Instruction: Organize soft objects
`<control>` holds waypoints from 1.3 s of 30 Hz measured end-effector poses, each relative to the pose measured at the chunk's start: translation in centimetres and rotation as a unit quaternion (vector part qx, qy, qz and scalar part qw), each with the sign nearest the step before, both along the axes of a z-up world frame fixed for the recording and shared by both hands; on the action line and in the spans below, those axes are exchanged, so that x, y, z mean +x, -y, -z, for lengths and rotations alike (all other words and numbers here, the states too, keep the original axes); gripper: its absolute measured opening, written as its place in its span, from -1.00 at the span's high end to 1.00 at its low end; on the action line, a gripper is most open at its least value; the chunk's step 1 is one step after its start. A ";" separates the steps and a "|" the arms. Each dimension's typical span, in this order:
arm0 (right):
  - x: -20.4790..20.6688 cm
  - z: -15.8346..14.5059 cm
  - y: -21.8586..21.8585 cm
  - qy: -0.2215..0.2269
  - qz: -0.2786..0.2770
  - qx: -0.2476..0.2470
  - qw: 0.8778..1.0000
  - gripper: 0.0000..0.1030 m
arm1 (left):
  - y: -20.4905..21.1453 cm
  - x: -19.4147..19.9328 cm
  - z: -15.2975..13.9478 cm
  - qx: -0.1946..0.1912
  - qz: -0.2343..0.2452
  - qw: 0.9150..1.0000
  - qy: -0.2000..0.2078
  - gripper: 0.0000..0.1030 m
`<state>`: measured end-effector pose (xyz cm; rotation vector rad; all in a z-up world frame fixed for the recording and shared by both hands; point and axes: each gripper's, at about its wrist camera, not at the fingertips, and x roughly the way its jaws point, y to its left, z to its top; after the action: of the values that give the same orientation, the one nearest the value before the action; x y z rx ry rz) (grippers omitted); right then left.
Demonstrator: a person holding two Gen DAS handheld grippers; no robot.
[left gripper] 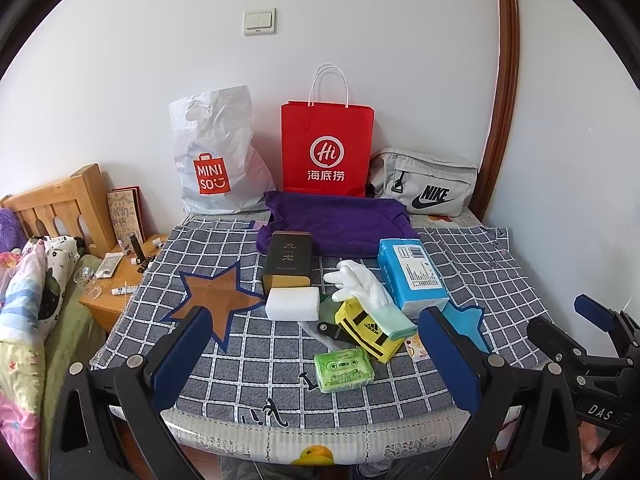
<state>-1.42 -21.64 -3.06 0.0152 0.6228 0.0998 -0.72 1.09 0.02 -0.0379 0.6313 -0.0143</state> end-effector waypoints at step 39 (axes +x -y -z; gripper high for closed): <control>-0.4 -0.2 -0.1 0.007 -0.004 0.004 1.000 -0.99 | -0.3 -0.4 0.5 -0.001 -0.001 1.000 -0.002 -1.00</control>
<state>-1.80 -21.49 -2.81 0.0188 0.6084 0.1107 -1.11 1.44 -0.44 -0.0403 0.6345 -0.0125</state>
